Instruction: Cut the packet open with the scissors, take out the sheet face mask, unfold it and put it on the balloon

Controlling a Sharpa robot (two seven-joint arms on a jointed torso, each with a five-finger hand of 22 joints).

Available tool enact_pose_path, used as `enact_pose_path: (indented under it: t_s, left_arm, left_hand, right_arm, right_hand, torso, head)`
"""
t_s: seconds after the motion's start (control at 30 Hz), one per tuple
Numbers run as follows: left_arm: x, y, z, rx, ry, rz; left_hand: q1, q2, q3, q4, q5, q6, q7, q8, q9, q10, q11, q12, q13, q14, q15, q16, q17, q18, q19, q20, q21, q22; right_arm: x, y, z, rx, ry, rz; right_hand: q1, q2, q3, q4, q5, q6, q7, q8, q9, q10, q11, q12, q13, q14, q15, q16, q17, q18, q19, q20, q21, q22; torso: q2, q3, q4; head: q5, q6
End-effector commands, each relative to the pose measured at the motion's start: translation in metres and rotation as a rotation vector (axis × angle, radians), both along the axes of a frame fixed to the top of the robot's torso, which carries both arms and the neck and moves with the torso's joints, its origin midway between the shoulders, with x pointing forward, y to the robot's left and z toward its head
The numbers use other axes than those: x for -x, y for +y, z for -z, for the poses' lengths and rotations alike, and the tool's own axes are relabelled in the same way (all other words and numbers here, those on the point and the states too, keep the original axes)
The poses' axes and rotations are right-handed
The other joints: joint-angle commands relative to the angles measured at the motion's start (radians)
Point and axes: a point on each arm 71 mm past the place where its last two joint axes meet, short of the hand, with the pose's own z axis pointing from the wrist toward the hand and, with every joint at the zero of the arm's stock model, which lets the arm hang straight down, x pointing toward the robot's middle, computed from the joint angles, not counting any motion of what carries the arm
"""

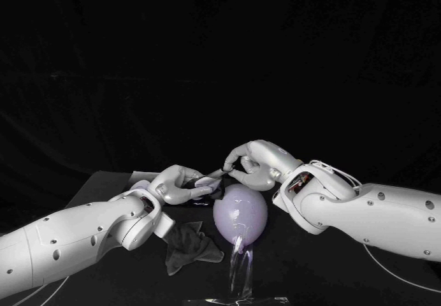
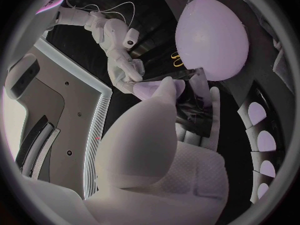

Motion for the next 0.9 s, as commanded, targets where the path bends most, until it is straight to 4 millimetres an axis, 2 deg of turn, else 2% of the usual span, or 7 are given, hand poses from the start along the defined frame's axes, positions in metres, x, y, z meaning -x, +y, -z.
enact_pose_path:
  t_s: [0.03, 0.33, 0.37, 0.4, 0.5, 0.67, 0.9]
  left_arm:
    - [0.001, -0.004, -0.003, 0.021, -0.004, 0.011]
    - [0.000, -0.004, -0.003, 0.041, 0.002, -0.003]
    - [0.000, -0.003, -0.003, 0.042, 0.002, -0.006]
    - [0.000, -0.003, -0.003, 0.043, 0.002, -0.009]
    - [0.000, -0.001, -0.003, 0.043, 0.000, -0.019]
    - [-0.002, 0.002, -0.003, 0.047, 0.003, -0.042]
    - [-0.003, 0.005, -0.002, 0.063, 0.013, -0.069]
  left_hand:
    - [0.017, 0.007, 0.031, -0.009, -0.001, 0.019, -0.006, 0.014, 0.006, 0.030, -0.012, 0.009, 0.002, 0.022, -0.013, 0.016, 0.008, 0.011, 0.018, -0.009, 0.023, 0.012]
    - [-0.030, -0.025, 0.132, -0.028, -0.002, 0.039, -0.019, 0.034, 0.015, 0.080, -0.027, 0.005, -0.006, 0.061, -0.031, 0.039, 0.017, 0.003, 0.013, -0.035, 0.109, 0.065]
    - [-0.046, -0.034, 0.155, -0.033, -0.004, 0.040, -0.021, 0.038, 0.017, 0.086, -0.029, 0.001, -0.010, 0.065, -0.033, 0.042, 0.018, 0.002, 0.005, -0.037, 0.129, 0.078]
    - [-0.047, -0.036, 0.160, -0.035, -0.001, 0.040, -0.021, 0.038, 0.017, 0.087, -0.029, 0.000, -0.011, 0.065, -0.033, 0.042, 0.019, 0.002, 0.003, -0.038, 0.132, 0.080]
    - [-0.059, -0.043, 0.181, -0.043, -0.001, 0.040, -0.021, 0.042, 0.020, 0.093, -0.030, -0.003, -0.014, 0.069, -0.034, 0.045, 0.020, 0.001, -0.004, -0.039, 0.149, 0.091]
    - [-0.091, -0.063, 0.225, -0.064, -0.001, 0.044, -0.023, 0.050, 0.025, 0.107, -0.032, -0.007, -0.023, 0.079, -0.038, 0.052, 0.024, 0.002, -0.019, -0.043, 0.191, 0.119]
    - [-0.103, -0.091, 0.260, -0.129, -0.002, 0.052, -0.020, 0.054, 0.033, 0.132, -0.036, 0.004, -0.026, 0.100, -0.049, 0.066, 0.031, 0.001, -0.041, -0.056, 0.275, 0.175]
  right_arm:
    - [0.000, 0.002, 0.000, 0.041, -0.037, -0.004]
    - [-0.002, 0.002, 0.000, 0.025, -0.030, -0.003]
    - [-0.002, 0.001, -0.001, 0.012, -0.031, -0.003]
    - [-0.002, 0.000, -0.001, 0.004, -0.032, -0.003]
    - [-0.001, -0.003, -0.003, -0.035, -0.032, -0.004]
    - [0.002, -0.013, -0.006, -0.083, -0.014, 0.000]
    - [0.004, -0.033, -0.008, -0.145, 0.060, 0.028]
  right_hand:
    - [-0.010, 0.002, 0.007, 0.001, -0.003, 0.005, 0.004, 0.003, 0.083, 0.038, 0.000, 0.005, 0.133, 0.091, -0.003, 0.006, 0.199, -0.016, 0.010, -0.002, 0.004, 0.151]
    - [-0.031, -0.015, 0.008, 0.000, -0.004, -0.020, 0.010, -0.006, 0.079, 0.015, 0.004, -0.051, 0.095, 0.080, -0.001, -0.017, 0.155, -0.005, -0.025, -0.001, -0.033, 0.115]
    - [-0.048, -0.037, -0.005, 0.005, -0.005, -0.051, 0.019, -0.025, 0.070, -0.015, 0.009, -0.115, 0.051, 0.075, 0.005, -0.026, 0.138, 0.001, -0.044, 0.002, -0.054, 0.095]
    - [-0.096, -0.081, -0.040, 0.028, -0.005, -0.107, 0.047, -0.067, 0.050, -0.075, 0.032, -0.236, -0.031, 0.066, 0.021, -0.046, 0.105, 0.010, -0.077, 0.009, -0.090, 0.061]
    - [-0.122, -0.121, -0.079, 0.042, -0.004, -0.159, 0.078, -0.121, 0.022, -0.127, 0.059, -0.334, -0.095, 0.055, 0.045, -0.068, 0.070, 0.020, -0.118, 0.027, -0.136, 0.020]
    - [-0.121, -0.150, -0.126, 0.054, -0.003, -0.245, 0.109, -0.195, -0.009, -0.260, 0.090, -0.555, -0.243, 0.010, 0.074, -0.137, -0.032, 0.045, -0.223, 0.053, -0.256, -0.082]
    - [-0.095, -0.142, -0.158, 0.065, -0.002, -0.248, 0.117, -0.223, -0.019, -0.321, 0.100, -0.660, -0.324, -0.016, 0.084, -0.175, -0.082, 0.063, -0.275, 0.071, -0.327, -0.136]
  torso:
    - [0.000, -0.0006, -0.0003]
    - [-0.001, -0.0003, 0.0003]
    - [-0.001, -0.0004, -0.0001]
    - [-0.001, -0.0004, -0.0002]
    - [0.000, -0.0001, 0.0000]
    - [0.000, 0.0003, 0.0003]
    - [-0.001, 0.0004, -0.0010]
  head:
    - [0.000, -0.002]
    - [0.001, 0.000]
    - [0.001, 0.000]
    - [0.001, 0.002]
    - [0.002, 0.003]
    - [0.001, 0.007]
    - [0.003, 0.010]
